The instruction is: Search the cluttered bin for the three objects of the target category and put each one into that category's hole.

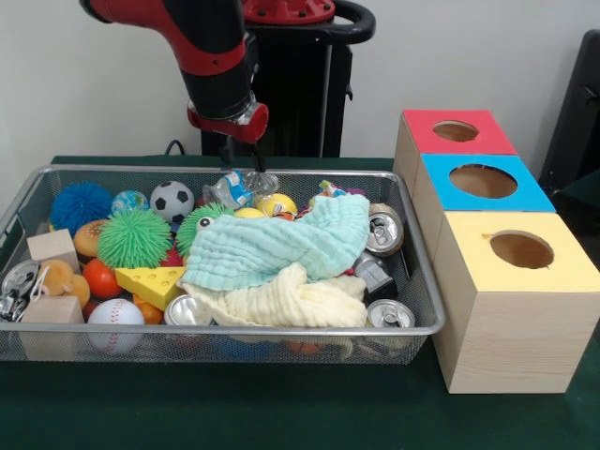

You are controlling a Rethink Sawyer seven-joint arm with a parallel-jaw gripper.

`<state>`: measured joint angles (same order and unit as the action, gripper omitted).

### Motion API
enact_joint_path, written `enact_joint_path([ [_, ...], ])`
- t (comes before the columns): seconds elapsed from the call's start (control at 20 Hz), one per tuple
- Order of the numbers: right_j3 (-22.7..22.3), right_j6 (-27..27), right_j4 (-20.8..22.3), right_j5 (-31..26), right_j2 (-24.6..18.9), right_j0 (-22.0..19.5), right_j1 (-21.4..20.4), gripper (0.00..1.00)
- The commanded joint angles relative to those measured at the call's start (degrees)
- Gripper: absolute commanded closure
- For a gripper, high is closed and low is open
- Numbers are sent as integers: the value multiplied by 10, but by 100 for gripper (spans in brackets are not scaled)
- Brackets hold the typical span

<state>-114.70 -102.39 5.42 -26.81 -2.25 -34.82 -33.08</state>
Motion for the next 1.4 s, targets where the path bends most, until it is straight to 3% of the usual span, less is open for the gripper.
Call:
enact_joint_path([
  [0.05,112,-21,28,95,-39,-8,123,0],
  [0.55,141,-26,27,59,-36,-5,122,0],
  [0.9,172,-26,27,3,-28,7,108,0],
  [1.4,227,-61,97,35,31,61,126,0],
])
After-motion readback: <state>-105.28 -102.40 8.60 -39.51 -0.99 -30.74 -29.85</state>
